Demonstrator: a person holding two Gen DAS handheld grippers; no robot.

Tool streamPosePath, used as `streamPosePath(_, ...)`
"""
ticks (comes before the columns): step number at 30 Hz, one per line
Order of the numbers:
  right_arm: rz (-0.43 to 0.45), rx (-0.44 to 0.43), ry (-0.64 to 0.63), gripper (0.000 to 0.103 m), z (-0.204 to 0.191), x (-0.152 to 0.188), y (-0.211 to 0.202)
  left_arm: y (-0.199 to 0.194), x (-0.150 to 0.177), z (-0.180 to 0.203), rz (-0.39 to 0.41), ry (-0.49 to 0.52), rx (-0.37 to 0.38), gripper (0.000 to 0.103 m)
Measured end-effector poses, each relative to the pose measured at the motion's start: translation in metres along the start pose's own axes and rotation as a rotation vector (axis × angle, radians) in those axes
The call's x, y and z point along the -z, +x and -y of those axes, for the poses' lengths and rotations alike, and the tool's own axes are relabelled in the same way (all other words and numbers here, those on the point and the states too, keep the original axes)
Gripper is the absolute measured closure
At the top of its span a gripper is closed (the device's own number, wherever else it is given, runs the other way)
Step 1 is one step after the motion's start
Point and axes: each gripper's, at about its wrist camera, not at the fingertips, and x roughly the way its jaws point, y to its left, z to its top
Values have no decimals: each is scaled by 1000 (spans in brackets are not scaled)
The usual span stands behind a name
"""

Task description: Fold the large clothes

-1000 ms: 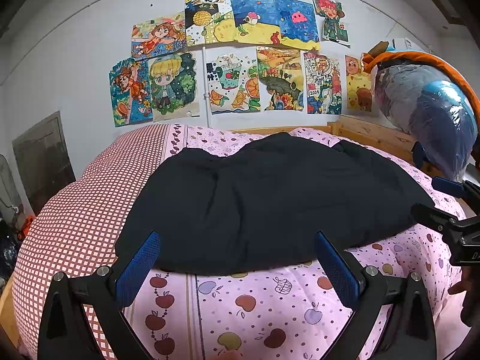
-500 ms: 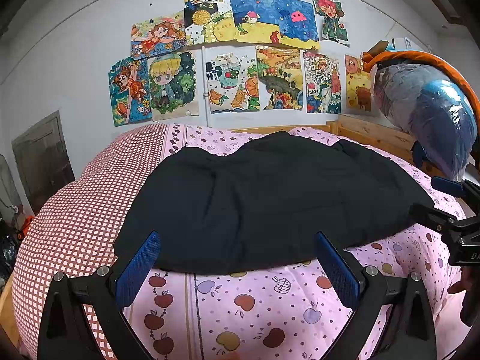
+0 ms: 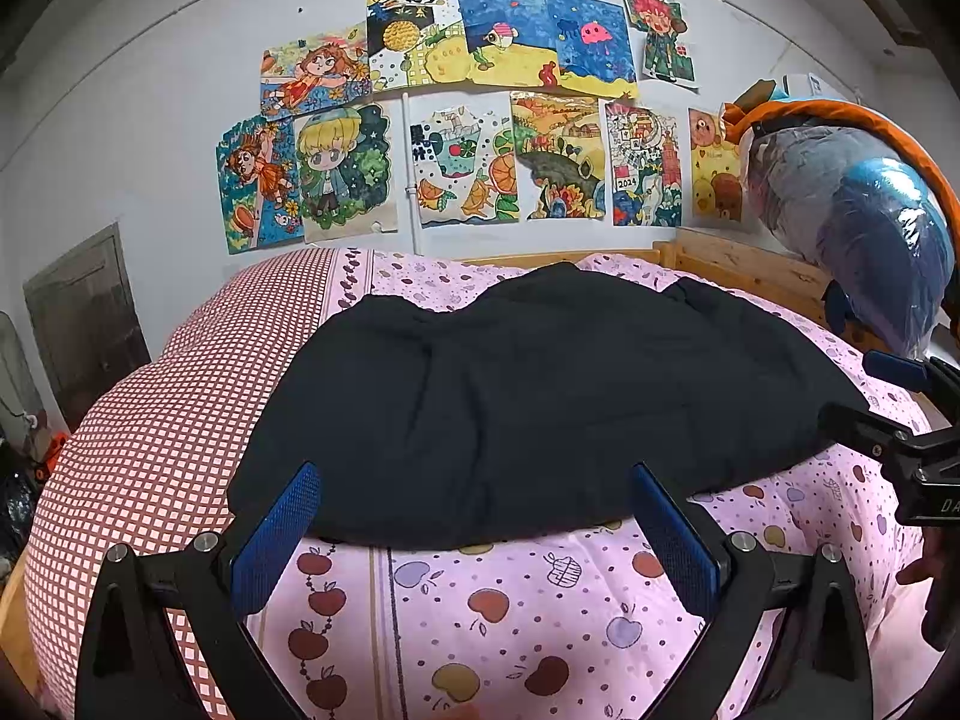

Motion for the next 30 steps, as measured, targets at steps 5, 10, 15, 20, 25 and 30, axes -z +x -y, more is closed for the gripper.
streamPosePath(5, -2, 1, 2, 3, 0, 0, 0, 0, 0, 1, -1, 0, -1, 0)
streamPosePath(10, -4, 0, 2, 3, 0, 1, 0, 0, 0, 1, -1, 0, -1, 0)
streamPosePath(15, -4, 1, 3, 3, -1, 0, 0, 0, 0, 2, -1, 0, -1, 0)
streamPosePath(20, -5, 2, 3, 3, 0, 0, 0, 0, 0, 3, -2, -2, 0, 0)
streamPosePath(25, -6, 1, 1, 3, 0, 1, 0, 0, 2, 5, -5, -2, 1, 0)
streamPosePath(30, -8, 2, 3, 3, -1, 2, 0, 2, 5, 8, -15, -6, 8, 0)
